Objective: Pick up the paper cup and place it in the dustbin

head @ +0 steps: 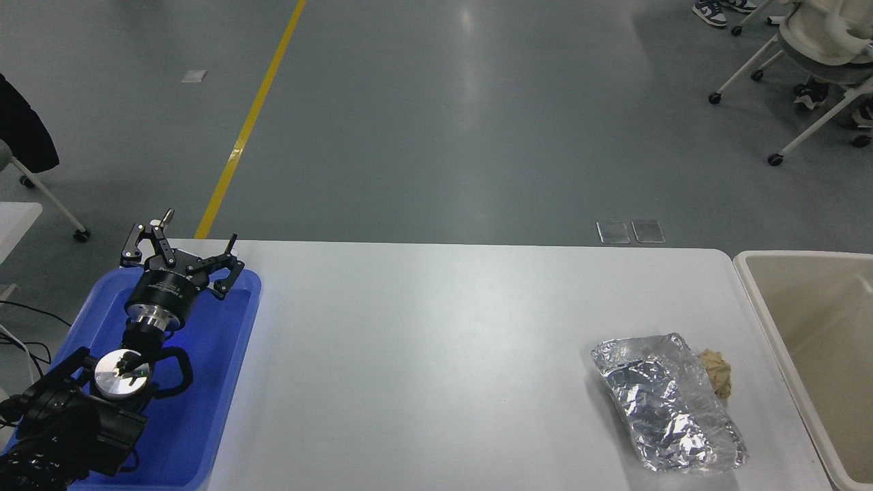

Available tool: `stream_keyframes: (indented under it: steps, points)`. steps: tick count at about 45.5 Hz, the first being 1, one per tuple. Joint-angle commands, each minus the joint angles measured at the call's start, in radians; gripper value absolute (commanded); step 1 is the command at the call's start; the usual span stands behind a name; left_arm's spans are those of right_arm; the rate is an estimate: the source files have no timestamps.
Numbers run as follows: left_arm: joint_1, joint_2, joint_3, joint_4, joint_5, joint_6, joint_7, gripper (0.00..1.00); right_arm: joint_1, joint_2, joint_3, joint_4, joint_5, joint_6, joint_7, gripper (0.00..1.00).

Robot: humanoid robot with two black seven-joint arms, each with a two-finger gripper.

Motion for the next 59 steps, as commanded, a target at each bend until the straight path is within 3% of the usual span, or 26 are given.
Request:
stream_keyframes:
  steps: [1, 9, 12, 15, 20, 23, 59]
  points:
    - [0.000, 0.000, 0.000, 0.000, 0.000, 0.001, 0.000, 1.00, -0.020, 0.019, 0.001, 0.000, 0.001, -0.002, 0.000, 0.00]
    - [0.000, 0.000, 0.000, 0.001, 0.000, 0.001, 0.000, 1.00, -0.026, 0.023, 0.001, 0.003, 0.001, -0.002, 0.000, 0.00]
    - [0.001, 0.000, 0.000, -0.001, 0.000, 0.001, 0.000, 1.00, -0.026, 0.025, -0.005, 0.003, 0.001, -0.002, 0.000, 0.05]
    - [0.000, 0.000, 0.000, -0.001, 0.000, 0.001, 0.000, 1.00, -0.026, 0.026, -0.010, 0.003, 0.000, -0.004, 0.000, 0.26]
    - [0.000, 0.000, 0.000, 0.000, 0.000, 0.001, 0.000, 1.00, -0.026, 0.032, -0.011, 0.002, -0.003, -0.022, 0.000, 0.84]
    - [0.000, 0.000, 0.000, 0.000, 0.000, 0.001, -0.002, 1.00, -0.026, 0.036, -0.011, 0.003, -0.003, -0.035, 0.000, 0.99]
    - [0.000, 0.000, 0.000, -0.001, 0.000, -0.001, 0.000, 1.00, -0.040, 0.036, -0.016, 0.020, -0.008, -0.025, 0.000, 1.00]
